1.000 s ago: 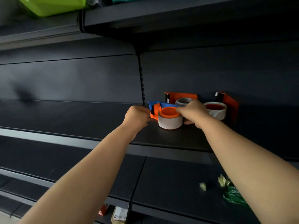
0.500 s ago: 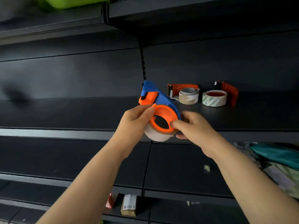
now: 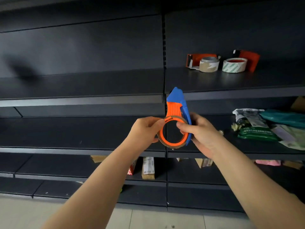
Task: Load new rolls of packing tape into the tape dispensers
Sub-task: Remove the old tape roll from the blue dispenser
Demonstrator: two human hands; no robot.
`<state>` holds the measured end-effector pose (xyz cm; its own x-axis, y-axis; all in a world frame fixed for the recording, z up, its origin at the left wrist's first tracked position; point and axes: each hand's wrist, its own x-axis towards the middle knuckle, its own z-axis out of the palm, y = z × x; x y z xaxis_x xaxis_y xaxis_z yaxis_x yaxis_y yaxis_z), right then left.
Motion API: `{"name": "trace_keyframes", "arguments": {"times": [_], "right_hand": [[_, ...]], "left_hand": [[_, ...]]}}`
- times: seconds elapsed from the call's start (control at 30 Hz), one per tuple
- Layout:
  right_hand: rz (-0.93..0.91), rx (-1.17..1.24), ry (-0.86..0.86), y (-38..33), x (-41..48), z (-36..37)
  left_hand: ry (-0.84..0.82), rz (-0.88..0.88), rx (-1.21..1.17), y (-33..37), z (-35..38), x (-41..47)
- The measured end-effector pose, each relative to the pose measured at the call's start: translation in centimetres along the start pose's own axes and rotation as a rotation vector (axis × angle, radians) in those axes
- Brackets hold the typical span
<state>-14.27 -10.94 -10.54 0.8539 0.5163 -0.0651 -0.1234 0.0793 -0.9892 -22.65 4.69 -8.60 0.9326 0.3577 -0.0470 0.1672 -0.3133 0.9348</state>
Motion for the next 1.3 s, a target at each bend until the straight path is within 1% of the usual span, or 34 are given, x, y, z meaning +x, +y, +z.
{"name": "trace_keyframes", "arguments": {"times": [0.1,0.17,0.3,0.4,0.53,0.73,0.9,1.07,1.2,1.3], "right_hand": [[0.052,-0.013,-0.061,1.5,-1.4,0.9],[0.079,0.006,-0.088,2.1,-2.2,1.3],[0.034,-0.005,-0.063,2.6,-3.1,1.9],[0.028,-0.081,-0.074,2.8,-3.5,2.0],[0.039,-0.087,-0.117,2.8,-4.2,1.1],[0.040,-0.088,-0.118,2.2,-5.0,-0.6],[0.032,-0.095,-0.099,1.7,-5.3,-1.9],[0.031,-0.089,-0.136,1.0,-5.6,-3.5],[0.058,-0.047,-0.147,0.7,-5.8,-4.2],[0.059,-0.004,-0.147,0.4,-6.0,-4.6]], "left_hand": [[0.001,0.010,-0.065,-1.2,-0.6,-1.5],[0.001,0.016,-0.063,-1.9,-0.9,-2.2],[-0.052,-0.043,-0.154,-2.5,-0.9,-3.5],[0.020,-0.055,-0.163,-2.8,-0.6,-3.8],[0.003,-0.091,-0.212,-2.5,0.1,-4.1],[0.033,-0.085,-0.179,-0.9,2.1,-4.6],[0.097,-0.026,-0.030,0.0,3.5,-4.8],[0.068,-0.061,-0.029,1.1,4.1,-5.2],[0.035,-0.100,-0.116,1.9,4.8,-5.7],[-0.013,-0.098,-0.132,2.3,5.0,-6.0]]}}
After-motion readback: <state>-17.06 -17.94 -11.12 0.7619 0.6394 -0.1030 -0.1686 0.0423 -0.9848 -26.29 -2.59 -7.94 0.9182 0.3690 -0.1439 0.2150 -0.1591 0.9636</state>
